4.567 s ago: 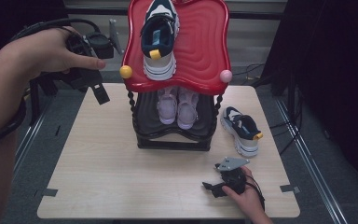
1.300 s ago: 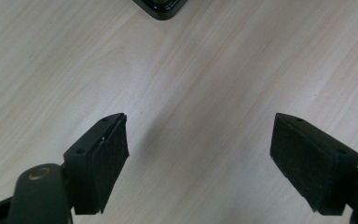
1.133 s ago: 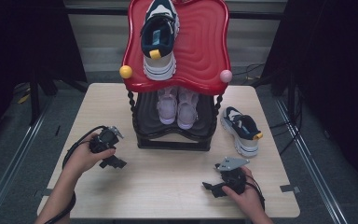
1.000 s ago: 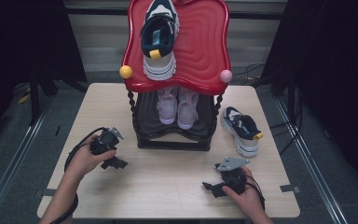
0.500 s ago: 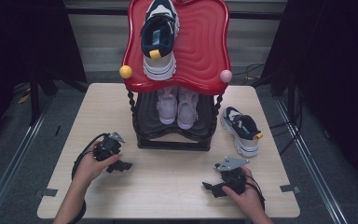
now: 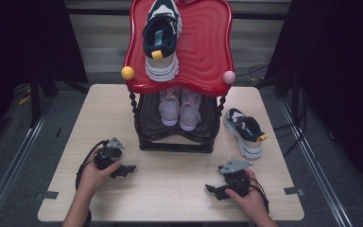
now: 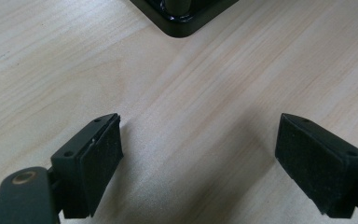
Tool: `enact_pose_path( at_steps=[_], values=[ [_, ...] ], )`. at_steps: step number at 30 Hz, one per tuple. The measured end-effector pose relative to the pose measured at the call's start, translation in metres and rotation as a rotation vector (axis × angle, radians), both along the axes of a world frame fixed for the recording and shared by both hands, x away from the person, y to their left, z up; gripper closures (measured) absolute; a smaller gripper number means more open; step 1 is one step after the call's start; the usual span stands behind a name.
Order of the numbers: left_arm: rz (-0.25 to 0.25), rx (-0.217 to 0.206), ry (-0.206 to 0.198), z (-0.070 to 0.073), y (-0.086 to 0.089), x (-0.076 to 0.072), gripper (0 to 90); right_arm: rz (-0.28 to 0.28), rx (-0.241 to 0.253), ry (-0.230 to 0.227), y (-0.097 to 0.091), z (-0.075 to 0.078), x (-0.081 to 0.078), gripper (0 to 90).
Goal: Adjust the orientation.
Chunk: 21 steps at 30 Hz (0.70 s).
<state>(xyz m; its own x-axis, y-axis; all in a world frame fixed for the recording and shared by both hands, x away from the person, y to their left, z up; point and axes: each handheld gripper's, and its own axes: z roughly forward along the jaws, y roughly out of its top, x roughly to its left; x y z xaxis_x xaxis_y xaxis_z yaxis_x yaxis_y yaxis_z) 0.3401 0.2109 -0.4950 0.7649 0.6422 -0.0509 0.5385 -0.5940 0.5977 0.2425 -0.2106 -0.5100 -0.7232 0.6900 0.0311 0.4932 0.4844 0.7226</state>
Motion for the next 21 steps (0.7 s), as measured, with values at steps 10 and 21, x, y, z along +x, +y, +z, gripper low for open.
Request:
enact_pose_path(
  at_steps=[10, 21],
  values=[
    [0.038, -0.038, -0.077, -0.009, -0.002, -0.008, 8.1, 0.001, 0.0, 0.001, 0.0, 0.0, 0.0, 13.4],
    [0.062, -0.085, -0.116, -0.015, -0.002, -0.012, 3.2, 0.0, 0.0, 0.001, 0.0, 0.0, 0.0, 13.3]
  ],
)
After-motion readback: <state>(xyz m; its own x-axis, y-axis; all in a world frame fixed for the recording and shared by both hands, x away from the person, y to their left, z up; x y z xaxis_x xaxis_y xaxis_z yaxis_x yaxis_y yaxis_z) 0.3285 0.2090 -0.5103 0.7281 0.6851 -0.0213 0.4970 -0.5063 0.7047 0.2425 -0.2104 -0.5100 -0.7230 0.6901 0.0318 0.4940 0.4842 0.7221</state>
